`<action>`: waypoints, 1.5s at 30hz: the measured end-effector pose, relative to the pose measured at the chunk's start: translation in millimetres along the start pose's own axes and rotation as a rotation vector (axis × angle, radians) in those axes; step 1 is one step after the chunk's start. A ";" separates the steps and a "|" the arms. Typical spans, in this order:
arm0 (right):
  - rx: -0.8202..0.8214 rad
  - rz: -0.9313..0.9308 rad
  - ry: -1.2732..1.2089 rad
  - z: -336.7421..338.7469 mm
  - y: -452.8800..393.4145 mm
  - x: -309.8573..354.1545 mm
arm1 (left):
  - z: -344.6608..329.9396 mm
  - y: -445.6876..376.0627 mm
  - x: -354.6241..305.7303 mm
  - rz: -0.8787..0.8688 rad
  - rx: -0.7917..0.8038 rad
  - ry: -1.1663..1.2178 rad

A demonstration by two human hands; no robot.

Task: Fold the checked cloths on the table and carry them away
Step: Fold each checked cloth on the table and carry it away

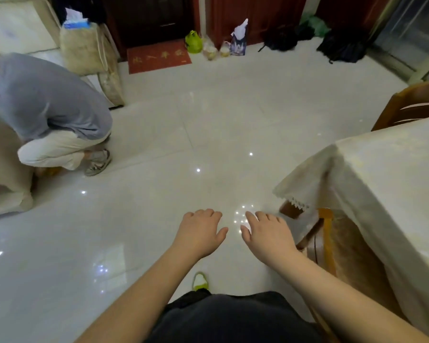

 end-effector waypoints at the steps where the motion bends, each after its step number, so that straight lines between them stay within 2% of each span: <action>1: 0.000 -0.011 0.001 5.1 -12.7 3.0 | 8.0 -11.9 7.6 -0.014 -0.003 -0.010; 8: -0.128 -0.133 -0.039 38.7 -88.8 1.3 | 50.4 -100.1 41.4 -0.123 -0.083 -0.065; 16: -0.208 -0.289 -0.118 64.0 -166.2 -64.7 | 74.0 -222.7 22.6 -0.242 -0.143 -0.062; 21: -0.208 -0.331 -0.184 76.7 -224.2 -121.6 | 110.6 -297.7 0.5 -0.269 -0.072 -0.154; 32: -0.237 -0.443 -0.262 131.5 -326.4 -225.5 | 176.5 -440.4 -45.4 -0.363 -0.087 -0.289; 45: -0.162 -0.664 -0.183 169.8 -468.8 -327.0 | 224.5 -652.4 -80.1 -0.625 -0.129 -0.236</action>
Point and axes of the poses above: each hand's wrist, its own y-axis away from the middle knuckle, its own z-axis out of the back of the hand, x = y × z, the point moved 4 cm from there along -y, towards the middle knuckle
